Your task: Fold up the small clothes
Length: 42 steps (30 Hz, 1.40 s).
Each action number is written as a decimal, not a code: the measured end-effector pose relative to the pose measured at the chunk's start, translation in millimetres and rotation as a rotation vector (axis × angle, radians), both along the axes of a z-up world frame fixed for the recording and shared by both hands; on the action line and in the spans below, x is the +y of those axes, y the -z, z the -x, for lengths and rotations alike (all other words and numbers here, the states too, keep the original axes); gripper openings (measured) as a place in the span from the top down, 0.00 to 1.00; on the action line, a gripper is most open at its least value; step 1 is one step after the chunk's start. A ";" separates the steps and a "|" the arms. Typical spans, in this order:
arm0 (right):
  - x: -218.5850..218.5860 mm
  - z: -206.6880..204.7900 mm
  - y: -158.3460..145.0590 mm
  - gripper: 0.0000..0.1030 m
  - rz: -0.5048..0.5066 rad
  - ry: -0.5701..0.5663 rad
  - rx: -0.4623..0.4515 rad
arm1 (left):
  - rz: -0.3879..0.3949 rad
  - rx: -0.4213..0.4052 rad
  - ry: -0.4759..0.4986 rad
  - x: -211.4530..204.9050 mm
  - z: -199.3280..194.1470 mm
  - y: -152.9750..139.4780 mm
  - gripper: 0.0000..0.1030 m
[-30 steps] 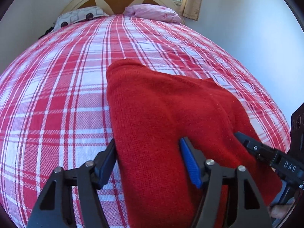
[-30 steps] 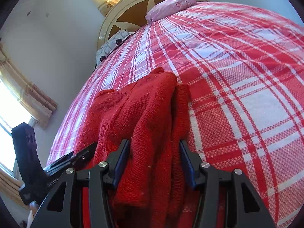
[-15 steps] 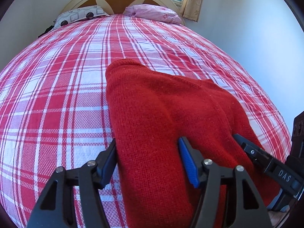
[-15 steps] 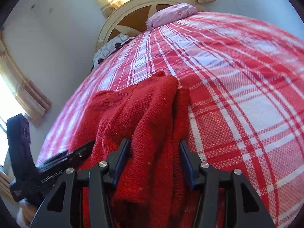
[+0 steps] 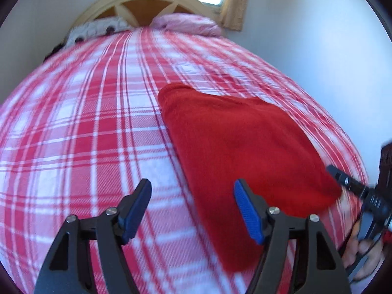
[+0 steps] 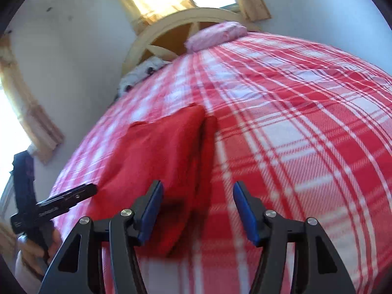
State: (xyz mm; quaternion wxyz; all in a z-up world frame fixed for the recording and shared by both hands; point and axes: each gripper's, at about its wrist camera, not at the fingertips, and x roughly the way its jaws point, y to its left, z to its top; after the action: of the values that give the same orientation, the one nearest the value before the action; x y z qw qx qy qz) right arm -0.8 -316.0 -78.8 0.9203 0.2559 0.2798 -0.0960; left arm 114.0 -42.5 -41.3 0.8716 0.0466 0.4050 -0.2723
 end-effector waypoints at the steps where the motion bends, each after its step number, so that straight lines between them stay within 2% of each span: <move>1: 4.8 9.1 -1.0 0.41 -0.008 -0.017 -0.009 | -0.022 -0.016 0.030 4.2 10.6 1.9 0.26; 4: 12.8 26.8 -0.1 0.41 -0.032 -0.058 -0.027 | -0.106 -0.080 0.115 10.6 46.4 11.9 0.26; 7: 22.1 22.7 4.9 0.41 -0.061 -0.116 -0.022 | -0.152 -0.096 0.186 -0.6 66.4 21.3 0.25; 9: 28.3 12.2 12.1 0.41 -0.052 -0.141 0.007 | -0.207 -0.114 0.182 -16.0 70.5 28.3 0.24; 11: 32.9 -1.7 21.3 0.42 -0.042 -0.154 0.047 | -0.267 -0.123 0.136 -27.2 65.9 35.7 0.23; 12: 34.1 -7.1 25.5 0.48 -0.050 -0.147 0.056 | -0.283 -0.109 0.094 -27.2 59.9 38.8 0.18; 13: 34.2 -9.1 26.3 0.71 -0.066 -0.151 0.051 | -0.257 -0.080 0.062 -23.5 53.8 38.4 0.17; 14: 34.0 -10.8 26.4 0.75 -0.085 -0.158 0.058 | -0.213 -0.047 0.026 -16.4 47.8 35.9 0.17; 16: 31.8 -8.1 22.6 0.78 -0.105 -0.160 0.043 | -0.139 -0.011 -0.029 -1.9 39.2 31.1 0.23; 19: 27.1 0.2 16.1 0.79 -0.241 -0.224 -0.029 | -0.066 -0.001 -0.093 15.2 33.6 25.8 0.44; 21: 31.6 -0.9 16.7 0.79 -0.284 -0.272 -0.041 | -0.024 -0.001 -0.128 20.0 32.4 23.8 0.59; 24: 37.6 -11.1 36.1 0.79 -0.286 -0.264 0.039 | 0.050 0.047 -0.152 26.3 32.8 28.4 0.59; 25: 36.8 -13.8 47.7 0.80 -0.299 -0.253 0.072 | 0.044 0.085 -0.148 27.5 33.1 35.7 0.59; 26: 35.1 -11.9 52.4 0.80 -0.325 -0.248 0.060 | 0.031 0.100 -0.152 29.1 32.0 40.0 0.59; 28: 33.8 -7.2 49.2 0.80 -0.326 -0.257 0.051 | 0.036 0.085 -0.146 37.3 37.6 41.6 0.59; 31: 43.8 3.6 30.0 0.80 -0.188 -0.274 0.059 | -0.030 0.016 -0.118 36.9 46.5 33.0 0.59; 33: 47.2 9.8 15.7 0.78 -0.145 -0.275 0.031 | -0.063 -0.045 -0.088 33.1 55.1 26.8 0.53; 34: 48.7 13.0 8.4 0.71 -0.126 -0.269 0.014 | -0.067 -0.063 -0.067 30.0 57.6 25.0 0.48; 35: 49.4 14.5 2.0 0.59 -0.108 -0.261 -0.003 | -0.075 -0.078 -0.046 24.2 57.6 24.5 0.39; 36: 50.7 14.4 -4.7 0.51 -0.084 -0.248 -0.028 | -0.095 -0.099 -0.028 16.7 57.7 25.2 0.35; 37: 50.8 12.7 -7.9 0.39 -0.068 -0.238 -0.043 | -0.118 -0.117 -0.009 9.0 58.3 26.7 0.34; 40: 57.2 -4.8 -6.2 0.38 -0.038 -0.243 -0.035 | -0.203 -0.180 0.005 -7.0 55.3 32.0 0.32; 41: 60.2 -12.7 -2.8 0.40 -0.020 -0.242 -0.008 | -0.225 -0.208 0.001 -10.2 55.9 31.8 0.32; 42: 64.1 -21.3 2.4 0.47 -0.001 -0.251 0.027 | -0.232 -0.232 -0.001 -11.7 55.0 31.3 0.33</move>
State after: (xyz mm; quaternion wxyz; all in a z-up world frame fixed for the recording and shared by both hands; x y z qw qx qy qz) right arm 20.5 -251.9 -81.2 0.9211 0.2180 0.3221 0.0164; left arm 59.0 -54.3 -72.5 0.9014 0.1778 0.3305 -0.2161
